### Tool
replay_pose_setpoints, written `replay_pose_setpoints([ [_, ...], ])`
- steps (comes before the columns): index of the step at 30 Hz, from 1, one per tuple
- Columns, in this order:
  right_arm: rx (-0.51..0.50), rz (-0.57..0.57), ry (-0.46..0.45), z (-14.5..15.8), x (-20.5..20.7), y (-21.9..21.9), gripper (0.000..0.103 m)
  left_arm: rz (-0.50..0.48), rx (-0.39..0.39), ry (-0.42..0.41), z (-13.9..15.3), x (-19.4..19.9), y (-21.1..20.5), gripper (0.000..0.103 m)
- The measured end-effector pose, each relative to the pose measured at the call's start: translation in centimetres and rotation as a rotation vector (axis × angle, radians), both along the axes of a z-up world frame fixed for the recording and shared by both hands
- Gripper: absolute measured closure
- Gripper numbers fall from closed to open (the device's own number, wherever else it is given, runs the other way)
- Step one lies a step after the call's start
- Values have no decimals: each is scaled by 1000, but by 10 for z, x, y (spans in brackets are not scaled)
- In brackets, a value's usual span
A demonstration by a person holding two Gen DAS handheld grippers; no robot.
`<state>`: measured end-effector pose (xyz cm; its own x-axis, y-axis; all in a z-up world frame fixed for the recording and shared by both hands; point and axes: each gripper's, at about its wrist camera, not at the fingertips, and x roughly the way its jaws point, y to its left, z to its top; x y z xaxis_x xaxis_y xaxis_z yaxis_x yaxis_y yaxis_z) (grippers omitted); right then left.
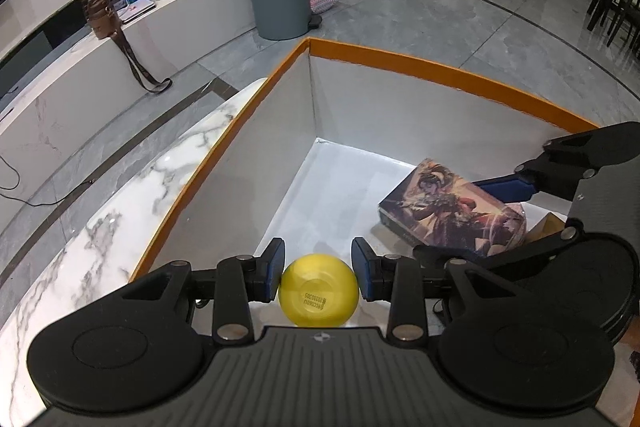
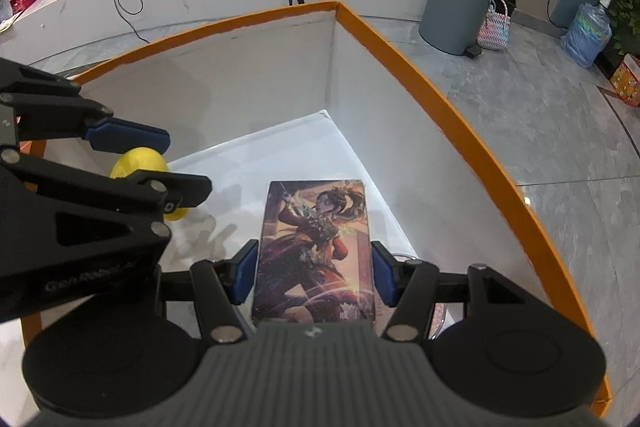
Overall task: Organize rigid objects
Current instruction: 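Lower the card box into the orange box and open the right tool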
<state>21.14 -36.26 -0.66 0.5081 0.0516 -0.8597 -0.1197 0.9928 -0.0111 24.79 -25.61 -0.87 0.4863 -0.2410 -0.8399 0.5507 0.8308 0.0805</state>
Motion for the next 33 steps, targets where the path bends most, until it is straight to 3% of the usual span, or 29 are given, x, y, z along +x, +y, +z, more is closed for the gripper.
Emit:
replay_pose_setpoints([
  [4, -17, -24, 22, -3, 4, 0, 45, -2, 16, -1, -3, 0, -3, 62],
  [12, -47, 41, 84, -11, 7, 10, 45, -1, 49, 2, -9, -1, -7, 61],
  [14, -44, 30, 81, -10, 9, 7, 44, 8, 48, -1, -9, 0, -8, 57],
  [17, -39, 15, 69, -8, 9, 5, 32, 15, 43, -10, -7, -1, -8, 44],
  [33, -39, -5, 41, 3, 0, 3, 32, 28, -18, -42, 14, -11, -6, 32],
])
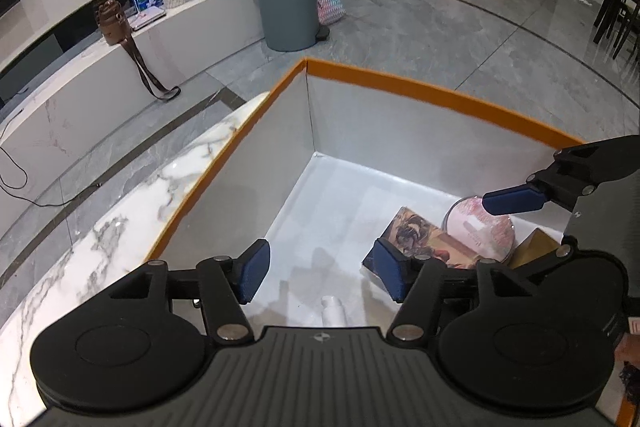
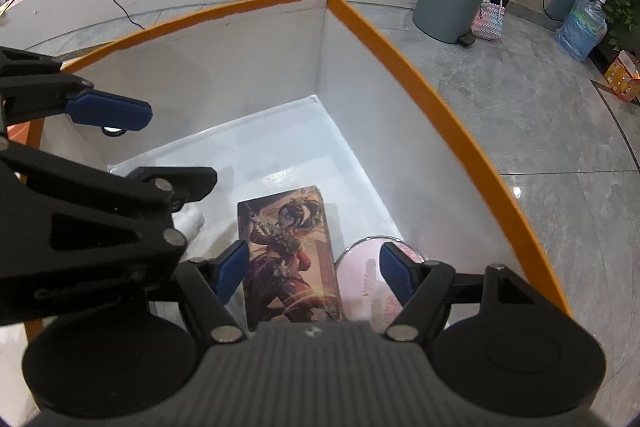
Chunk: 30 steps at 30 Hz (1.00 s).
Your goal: Organize rigid objects
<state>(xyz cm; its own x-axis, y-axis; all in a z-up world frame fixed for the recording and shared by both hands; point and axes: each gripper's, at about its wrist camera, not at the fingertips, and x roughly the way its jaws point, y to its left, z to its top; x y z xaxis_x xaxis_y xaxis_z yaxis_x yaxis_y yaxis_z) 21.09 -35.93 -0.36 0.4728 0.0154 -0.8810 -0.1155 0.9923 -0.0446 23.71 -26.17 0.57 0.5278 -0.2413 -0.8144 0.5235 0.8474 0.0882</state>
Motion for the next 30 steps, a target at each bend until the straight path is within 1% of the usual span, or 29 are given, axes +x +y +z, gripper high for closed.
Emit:
replay_pose_setpoints([
  [10, 9, -29, -37, 17, -9, 1, 32, 17, -17, -28, 22, -12, 14, 32],
  [16, 9, -38, -61, 30, -16, 1, 32, 27, -27, -60, 38, -23, 26, 32],
  [26, 1, 6, -113, 59, -28, 20, 32, 64, -47, -96, 61, -38, 48, 30],
  [30, -4, 28, -138, 70, -36, 31, 31, 95, -80, -120, 68, -51, 61, 29],
])
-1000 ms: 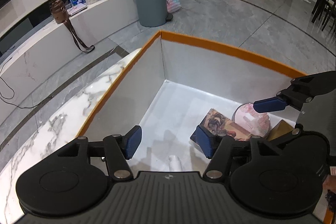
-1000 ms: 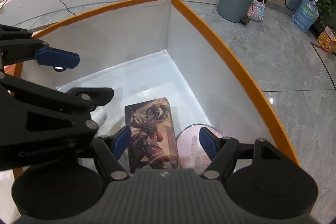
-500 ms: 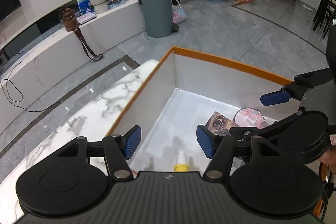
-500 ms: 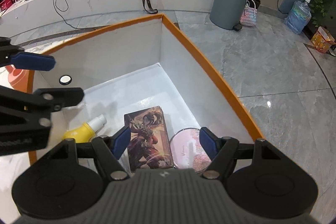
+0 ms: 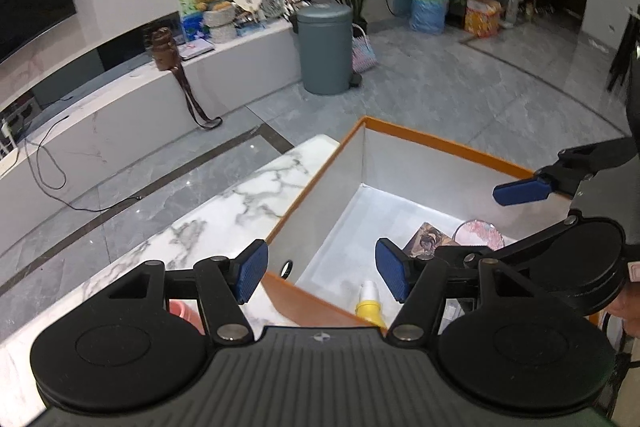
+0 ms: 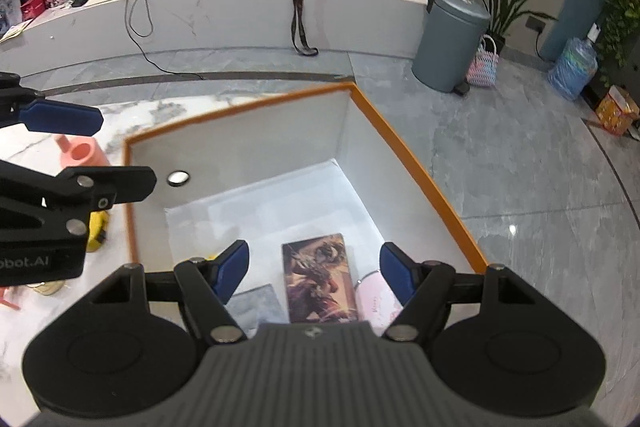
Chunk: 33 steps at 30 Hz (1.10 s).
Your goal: Organize rigid objects
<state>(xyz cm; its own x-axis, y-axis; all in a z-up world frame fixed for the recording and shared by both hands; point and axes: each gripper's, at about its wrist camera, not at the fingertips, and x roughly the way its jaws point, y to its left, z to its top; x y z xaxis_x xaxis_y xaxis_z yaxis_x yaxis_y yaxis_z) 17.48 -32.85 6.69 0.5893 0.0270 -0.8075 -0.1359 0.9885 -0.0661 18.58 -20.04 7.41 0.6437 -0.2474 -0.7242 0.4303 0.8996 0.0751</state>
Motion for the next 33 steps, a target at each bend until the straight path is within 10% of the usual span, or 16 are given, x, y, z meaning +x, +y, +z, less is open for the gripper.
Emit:
replay_pose_setpoints([
  [33, -60, 209, -122, 12, -49, 115, 31, 251, -89, -119, -25, -102, 120, 16],
])
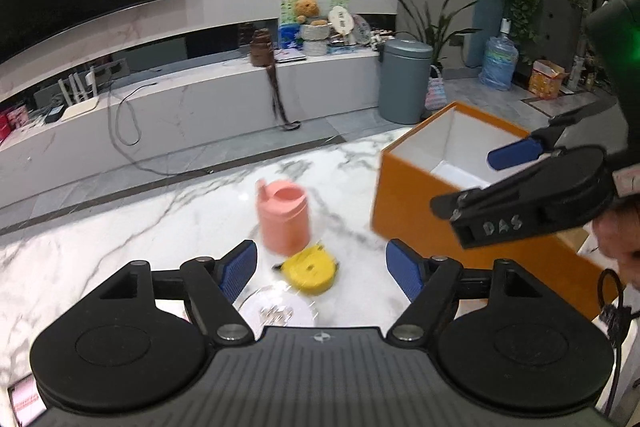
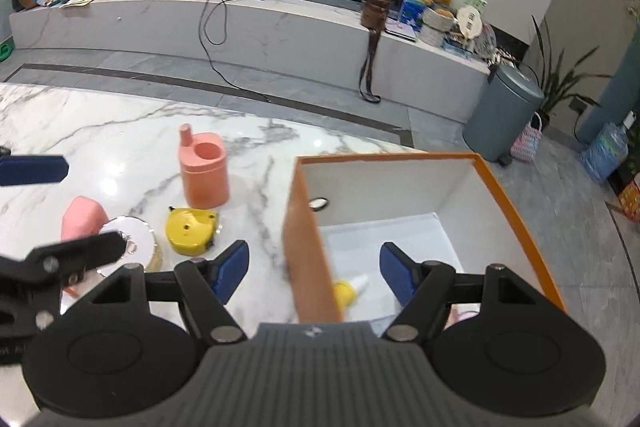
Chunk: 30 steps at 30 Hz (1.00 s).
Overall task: Organize rigid objects
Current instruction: 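Withdraw both open tools from the orange box toward the remaining table items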
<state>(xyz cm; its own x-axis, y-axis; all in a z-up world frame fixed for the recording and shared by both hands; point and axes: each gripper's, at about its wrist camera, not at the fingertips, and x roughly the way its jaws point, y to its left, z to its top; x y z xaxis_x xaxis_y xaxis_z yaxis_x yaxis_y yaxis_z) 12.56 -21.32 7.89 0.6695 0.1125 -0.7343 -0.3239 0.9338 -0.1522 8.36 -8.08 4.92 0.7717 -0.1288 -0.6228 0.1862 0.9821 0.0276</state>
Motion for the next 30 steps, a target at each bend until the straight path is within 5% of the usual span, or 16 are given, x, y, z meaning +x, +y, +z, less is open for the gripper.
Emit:
replay_pose_setpoints([
  [13, 15, 40, 10, -35, -4, 37, 31, 126, -47, 30, -38, -15, 62, 16],
  [30, 10, 132, 67, -68, 10, 88, 31, 143, -77, 96, -78, -4, 95, 15],
])
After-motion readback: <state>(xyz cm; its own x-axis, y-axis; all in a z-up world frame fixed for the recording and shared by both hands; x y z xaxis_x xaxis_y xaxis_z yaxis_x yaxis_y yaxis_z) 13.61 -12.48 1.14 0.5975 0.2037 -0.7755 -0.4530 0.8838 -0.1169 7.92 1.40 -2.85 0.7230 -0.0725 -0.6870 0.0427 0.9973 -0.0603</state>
